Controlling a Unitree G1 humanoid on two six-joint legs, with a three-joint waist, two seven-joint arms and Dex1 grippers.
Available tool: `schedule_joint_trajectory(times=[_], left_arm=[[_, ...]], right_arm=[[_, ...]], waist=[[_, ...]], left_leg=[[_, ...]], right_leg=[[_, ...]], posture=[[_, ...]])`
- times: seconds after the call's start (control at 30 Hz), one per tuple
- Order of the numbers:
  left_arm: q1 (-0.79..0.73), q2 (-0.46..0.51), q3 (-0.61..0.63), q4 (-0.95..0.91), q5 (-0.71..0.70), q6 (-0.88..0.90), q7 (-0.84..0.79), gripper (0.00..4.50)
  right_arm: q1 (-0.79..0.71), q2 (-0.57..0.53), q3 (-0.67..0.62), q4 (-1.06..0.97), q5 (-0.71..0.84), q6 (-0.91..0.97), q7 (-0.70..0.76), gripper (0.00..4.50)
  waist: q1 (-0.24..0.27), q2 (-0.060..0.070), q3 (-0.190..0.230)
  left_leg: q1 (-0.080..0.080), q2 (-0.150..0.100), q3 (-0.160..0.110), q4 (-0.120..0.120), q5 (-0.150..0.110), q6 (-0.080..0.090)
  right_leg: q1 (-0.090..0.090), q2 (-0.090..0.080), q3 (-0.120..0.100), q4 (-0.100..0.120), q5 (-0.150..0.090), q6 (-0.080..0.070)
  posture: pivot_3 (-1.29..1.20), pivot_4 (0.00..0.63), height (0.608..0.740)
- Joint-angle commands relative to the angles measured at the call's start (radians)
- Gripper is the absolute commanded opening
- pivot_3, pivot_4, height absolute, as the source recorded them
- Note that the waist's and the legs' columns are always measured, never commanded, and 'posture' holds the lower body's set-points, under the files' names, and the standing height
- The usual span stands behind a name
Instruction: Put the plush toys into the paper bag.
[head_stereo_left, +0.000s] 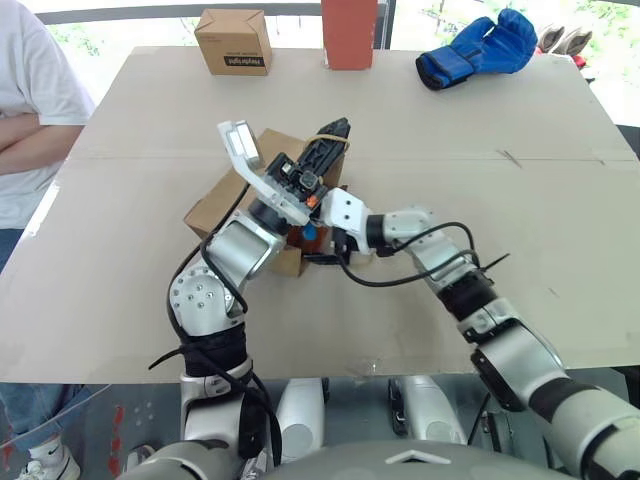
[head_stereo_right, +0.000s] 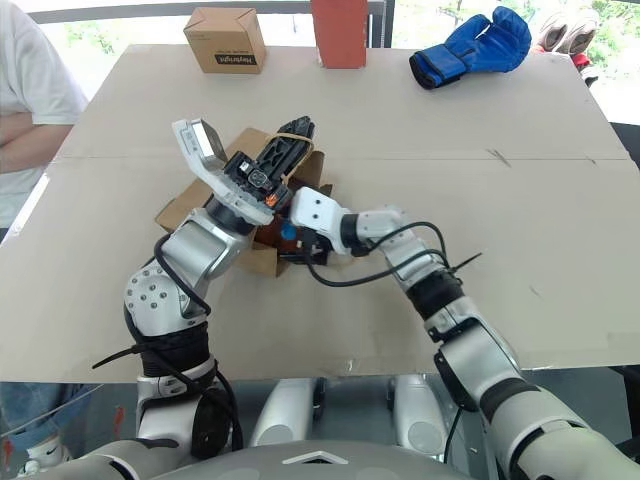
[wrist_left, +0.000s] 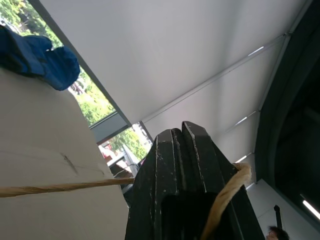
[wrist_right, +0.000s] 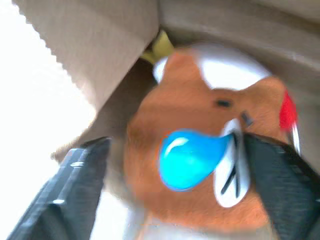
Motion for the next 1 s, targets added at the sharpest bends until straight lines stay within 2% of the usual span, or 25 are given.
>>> schedule_joint_trajectory(times=[0.03, 0.2, 0.3, 0.5, 0.63, 0.73, 0.87, 0.93, 1.0], left_arm=[[-0.010, 0.015, 0.015, -0.042, -0.015, -0.021, -0.029, 0.00], [-0.038, 0.038, 0.031, -0.012, -0.018, -0.027, -0.043, 0.00], [-0.057, 0.050, 0.034, 0.002, -0.018, -0.025, -0.051, 0.00], [-0.120, 0.073, 0.048, 0.039, -0.014, -0.025, -0.067, 0.00], [-0.167, 0.089, 0.059, 0.067, -0.024, -0.022, -0.067, 0.00], [-0.184, 0.097, 0.062, 0.078, -0.030, -0.014, -0.068, 0.00], [-0.200, 0.107, 0.066, 0.078, -0.044, -0.007, -0.066, 0.00], [-0.204, 0.114, 0.070, 0.072, -0.051, -0.005, -0.062, 0.00], [-0.205, 0.121, 0.074, 0.072, -0.051, -0.005, -0.061, 0.00]], right_arm=[[0.060, -0.059, -0.034, -0.206, 0.044, 0.116, 0.017, 4.05], [0.190, -0.182, -0.104, -0.551, 0.102, 0.400, -0.035, 4.05], [0.244, -0.215, -0.161, -0.690, 0.129, 0.589, -0.112, 4.05], [0.358, -0.189, -0.330, -0.888, 0.249, 0.961, -0.270, 4.05], [0.404, -0.120, -0.408, -0.928, 0.341, 1.170, -0.337, 4.05], [0.407, -0.062, -0.438, -0.896, 0.389, 1.215, -0.369, 4.05], [0.384, -0.021, -0.425, -0.763, 0.386, 1.149, -0.403, 4.05], [0.366, 0.013, -0.455, -0.725, 0.401, 1.087, -0.418, 3.54], [0.356, 0.019, -0.471, -0.722, 0.425, 1.049, -0.411, 2.85]], waist=[[0.000, 0.000, 0.000], [0.003, 0.000, 0.000], [0.003, 0.000, 0.000], [0.003, 0.000, 0.000], [0.002, 0.000, 0.000], [-0.002, 0.000, 0.000], [-0.002, 0.000, 0.000], [-0.002, 0.000, 0.000], [-0.002, 0.000, 0.000]], left_leg=[[0.000, 0.000, 0.000, 0.000, 0.000, 0.000], [0.000, 0.000, 0.000, 0.000, 0.000, 0.000], [0.000, 0.000, 0.000, 0.000, 0.000, 0.000], [0.000, 0.000, 0.000, 0.000, 0.000, 0.000], [0.000, 0.000, 0.000, 0.000, 0.000, 0.000], [0.000, 0.000, 0.000, 0.000, 0.000, 0.000], [0.000, 0.000, 0.000, 0.000, 0.000, 0.000], [0.000, 0.000, 0.000, 0.000, 0.000, 0.000], [0.000, 0.000, 0.000, 0.000, 0.000, 0.000]], right_leg=[[0.000, 0.000, 0.000, 0.000, 0.000, 0.000], [0.000, 0.000, 0.000, 0.000, 0.000, 0.000], [0.000, 0.000, 0.000, 0.000, -0.001, -0.001], [0.000, 0.000, 0.000, 0.000, -0.002, -0.004], [0.000, 0.000, 0.000, -0.001, -0.002, -0.004], [0.000, 0.000, 0.000, -0.001, -0.002, -0.004], [0.000, 0.000, 0.000, -0.001, -0.002, -0.004], [0.000, 0.000, 0.000, -0.001, -0.002, -0.004], [0.000, 0.000, 0.000, -0.001, -0.002, -0.004]], posture=[[0.00, 0.150, 0.740], [0.00, 0.150, 0.740], [0.00, 0.150, 0.740], [0.00, 0.150, 0.740], [0.00, 0.150, 0.740], [0.00, 0.150, 0.740], [0.00, 0.150, 0.740], [0.00, 0.150, 0.740], [0.00, 0.150, 0.740]])
